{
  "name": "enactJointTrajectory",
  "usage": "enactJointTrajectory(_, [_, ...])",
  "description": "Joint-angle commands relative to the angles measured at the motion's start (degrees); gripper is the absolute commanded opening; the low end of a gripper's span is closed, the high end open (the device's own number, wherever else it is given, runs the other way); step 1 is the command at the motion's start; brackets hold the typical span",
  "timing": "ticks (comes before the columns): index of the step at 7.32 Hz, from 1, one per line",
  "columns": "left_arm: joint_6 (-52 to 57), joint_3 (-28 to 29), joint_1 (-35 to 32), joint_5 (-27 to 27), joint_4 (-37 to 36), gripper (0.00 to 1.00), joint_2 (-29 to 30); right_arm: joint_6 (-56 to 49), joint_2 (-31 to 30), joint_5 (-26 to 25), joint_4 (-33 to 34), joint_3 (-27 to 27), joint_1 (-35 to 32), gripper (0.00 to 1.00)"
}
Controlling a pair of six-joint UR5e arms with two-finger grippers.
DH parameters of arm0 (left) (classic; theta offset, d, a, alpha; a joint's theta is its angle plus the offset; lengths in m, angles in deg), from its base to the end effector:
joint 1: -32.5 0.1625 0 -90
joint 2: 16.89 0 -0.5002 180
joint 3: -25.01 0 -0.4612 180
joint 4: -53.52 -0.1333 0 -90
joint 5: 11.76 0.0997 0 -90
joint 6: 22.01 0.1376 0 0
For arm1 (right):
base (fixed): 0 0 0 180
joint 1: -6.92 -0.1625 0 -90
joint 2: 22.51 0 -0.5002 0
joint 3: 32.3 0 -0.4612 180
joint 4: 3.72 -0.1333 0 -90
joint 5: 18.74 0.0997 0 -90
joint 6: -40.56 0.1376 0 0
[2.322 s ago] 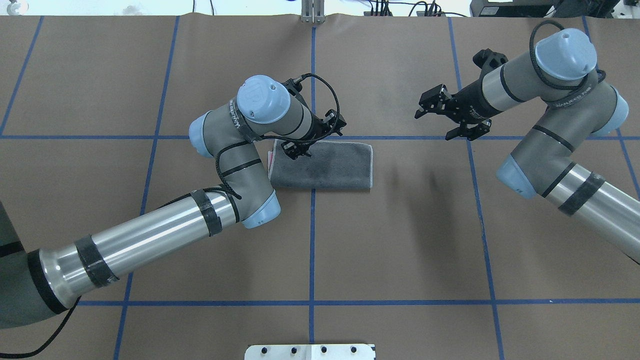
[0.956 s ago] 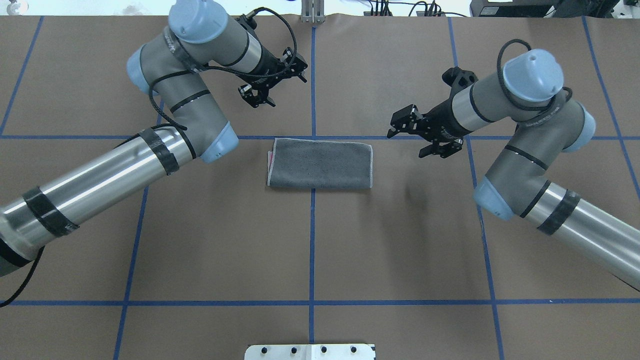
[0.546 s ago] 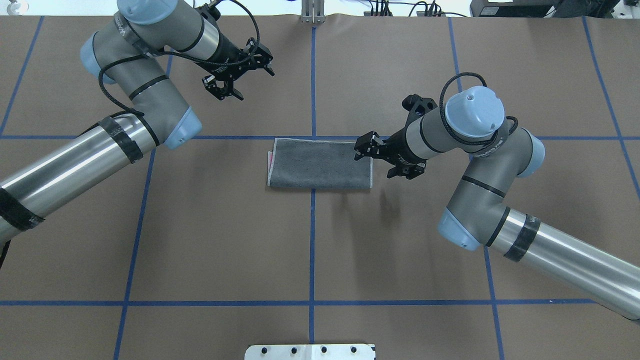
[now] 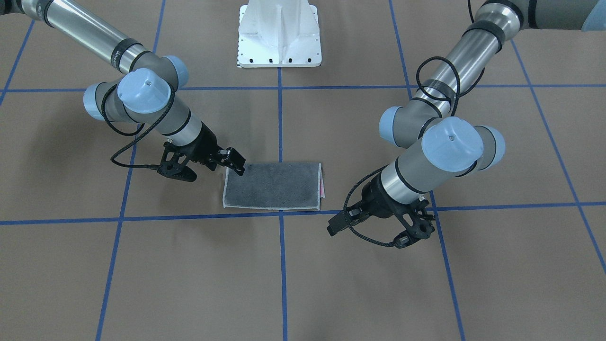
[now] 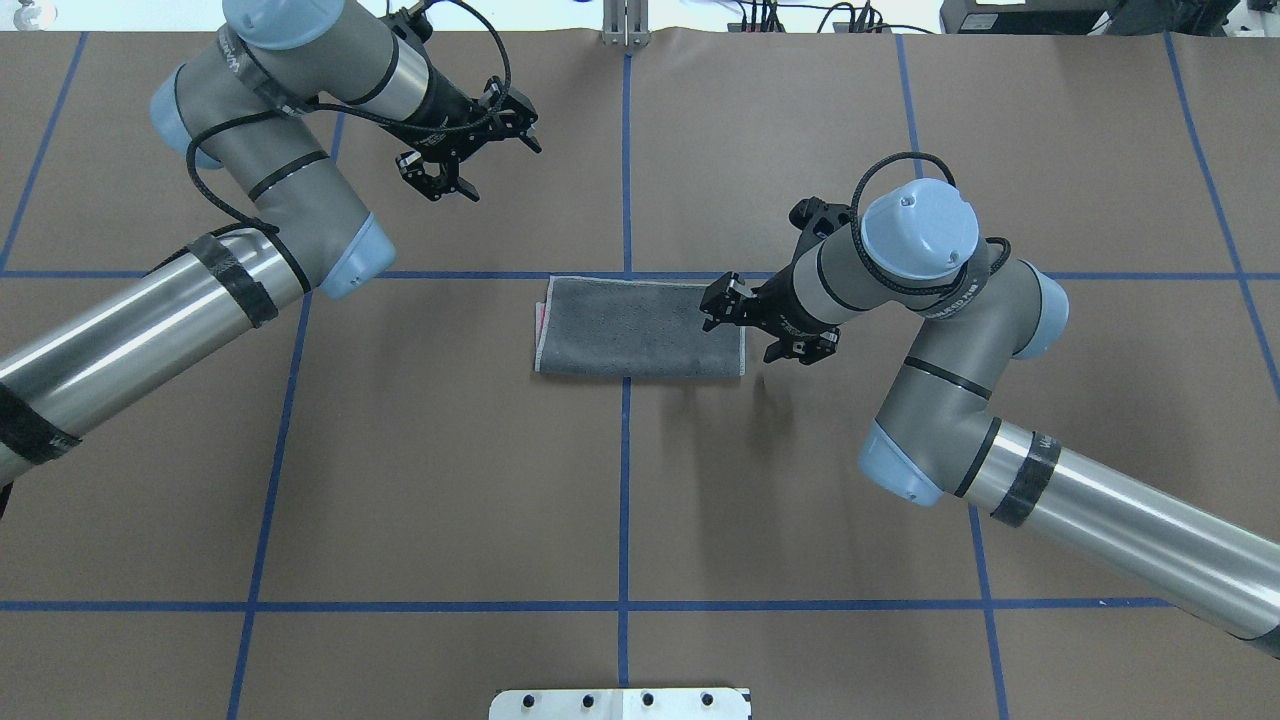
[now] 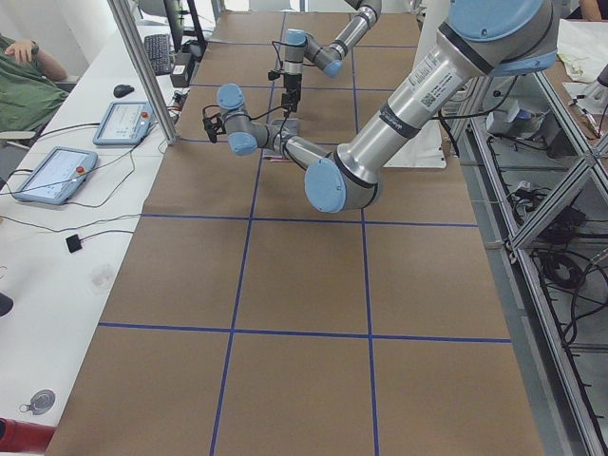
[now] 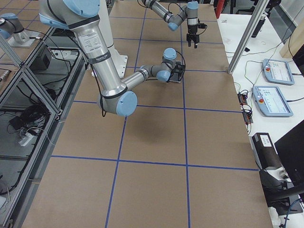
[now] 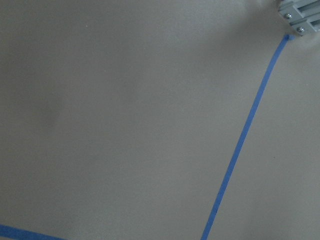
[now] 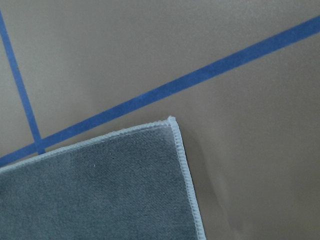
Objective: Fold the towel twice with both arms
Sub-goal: 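Grasp the grey strip's end nearest the right arm with the right gripper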
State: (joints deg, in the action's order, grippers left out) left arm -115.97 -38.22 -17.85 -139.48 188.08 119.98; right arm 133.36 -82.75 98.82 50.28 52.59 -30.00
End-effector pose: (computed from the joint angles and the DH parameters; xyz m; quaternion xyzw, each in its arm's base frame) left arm 0.5615 -0.7545 0.3024 -0.0517 0.5728 -0.2111 0.7904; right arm -0.6159 -0.5498 0.3773 -0.0527 -0.5291 0.1717 0.8293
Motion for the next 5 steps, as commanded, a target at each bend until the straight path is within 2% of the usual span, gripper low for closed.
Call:
enactJointTrajectory(1, [0.7, 0.0, 0.2, 0.1, 0.0, 1.0, -0.6, 0.0, 0.2, -0.1, 0.1, -0.2, 0.4, 0.69])
enactJointTrajectory(5, [0.7, 0.1, 0.4, 0.1, 0.0, 1.0, -0.6, -0.2, 0.1, -0.1, 0.1, -0.9, 0.4, 0.69])
